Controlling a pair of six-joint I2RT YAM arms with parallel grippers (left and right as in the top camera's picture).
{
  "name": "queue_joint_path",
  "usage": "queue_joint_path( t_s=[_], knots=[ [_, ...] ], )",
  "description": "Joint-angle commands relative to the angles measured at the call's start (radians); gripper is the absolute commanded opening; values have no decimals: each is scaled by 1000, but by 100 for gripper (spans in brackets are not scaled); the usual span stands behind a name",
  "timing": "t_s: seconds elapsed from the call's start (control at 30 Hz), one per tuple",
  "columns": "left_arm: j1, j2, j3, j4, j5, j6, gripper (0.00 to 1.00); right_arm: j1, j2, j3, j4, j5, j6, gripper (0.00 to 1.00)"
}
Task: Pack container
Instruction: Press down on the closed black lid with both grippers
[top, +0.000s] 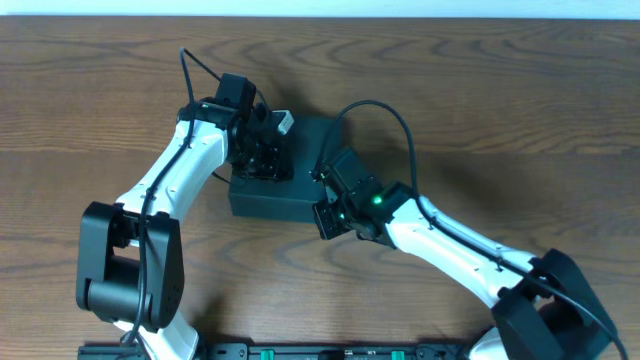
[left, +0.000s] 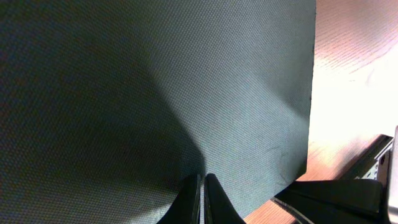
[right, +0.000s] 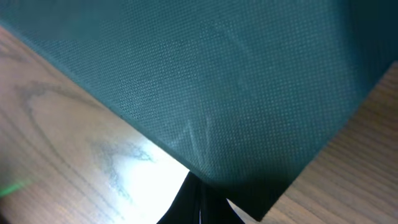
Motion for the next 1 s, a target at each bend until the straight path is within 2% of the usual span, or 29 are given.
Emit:
queue_joint_path(
  t_s=[0.0, 0.3, 0.57, 0.77, 0.97],
  knots=[
    [-6, 17, -19, 0, -34, -13, 6, 23, 1, -14, 26, 142, 79, 2],
    [-6, 17, -19, -2, -33, -19, 6, 76, 9, -87, 197, 228, 186, 2],
    [-6, 17, -19, -2, -31, -23, 6, 80, 29, -140, 279, 228, 218, 2],
    [-6, 16, -18, -2, -29, -26, 6, 79, 15, -132, 278, 215, 232, 2],
    [38, -46, 16, -2, -30, -58, 6, 18, -116, -125, 216, 223, 171, 2]
  ],
)
